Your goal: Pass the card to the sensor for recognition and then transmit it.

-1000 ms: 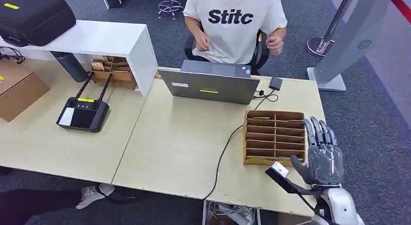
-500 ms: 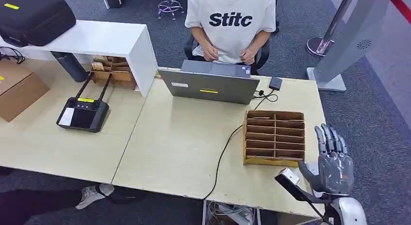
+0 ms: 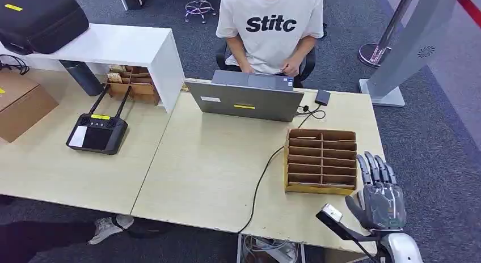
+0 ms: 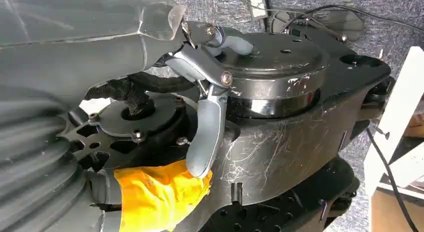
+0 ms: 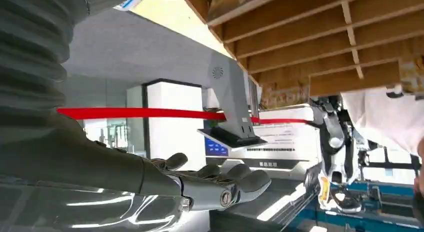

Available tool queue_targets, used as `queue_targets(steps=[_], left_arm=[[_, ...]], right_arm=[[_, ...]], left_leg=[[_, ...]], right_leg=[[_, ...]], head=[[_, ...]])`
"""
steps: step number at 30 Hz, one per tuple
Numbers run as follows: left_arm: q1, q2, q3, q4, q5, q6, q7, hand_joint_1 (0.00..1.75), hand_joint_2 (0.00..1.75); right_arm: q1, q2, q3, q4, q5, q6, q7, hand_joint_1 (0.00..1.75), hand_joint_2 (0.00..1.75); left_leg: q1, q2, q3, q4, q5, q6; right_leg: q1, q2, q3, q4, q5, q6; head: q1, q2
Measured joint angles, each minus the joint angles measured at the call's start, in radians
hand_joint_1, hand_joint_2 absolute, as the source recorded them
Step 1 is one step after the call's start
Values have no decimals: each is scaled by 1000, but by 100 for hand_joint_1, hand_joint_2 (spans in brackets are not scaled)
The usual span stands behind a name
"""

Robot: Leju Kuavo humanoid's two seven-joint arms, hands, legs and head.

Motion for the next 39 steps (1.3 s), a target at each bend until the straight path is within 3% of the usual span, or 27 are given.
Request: queue_targets(steps=[21,23,24,39], left_arm=[[-5,0,-2,1,0,-5,5,0,175],[-5,0,-3,1,0,-5,5,0,175],[-5,0,-3,1,0,-5,5,0,175],[-6,0,-6,3,0,-5,4,0,175]], right_arm=[[-43,41,50,148,0,-15,19,2,175],[-44,44,54,153,-1,-15,20,140,175],[-44,45,55,156,-2,-15,20,169,175],[-53,51,60,168,-27,-16,19,175,175]], left_leg=[[0,0,0,0,0,0],[0,0,0,0,0,0],[0,0,0,0,0,0],[0,0,0,0,0,0]], right_leg=[[0,0,0,0,0,0],[0,0,0,0,0,0],[0,0,0,0,0,0],[0,0,0,0,0,0]], head=[[0,0],[0,0],[0,0],[0,0]])
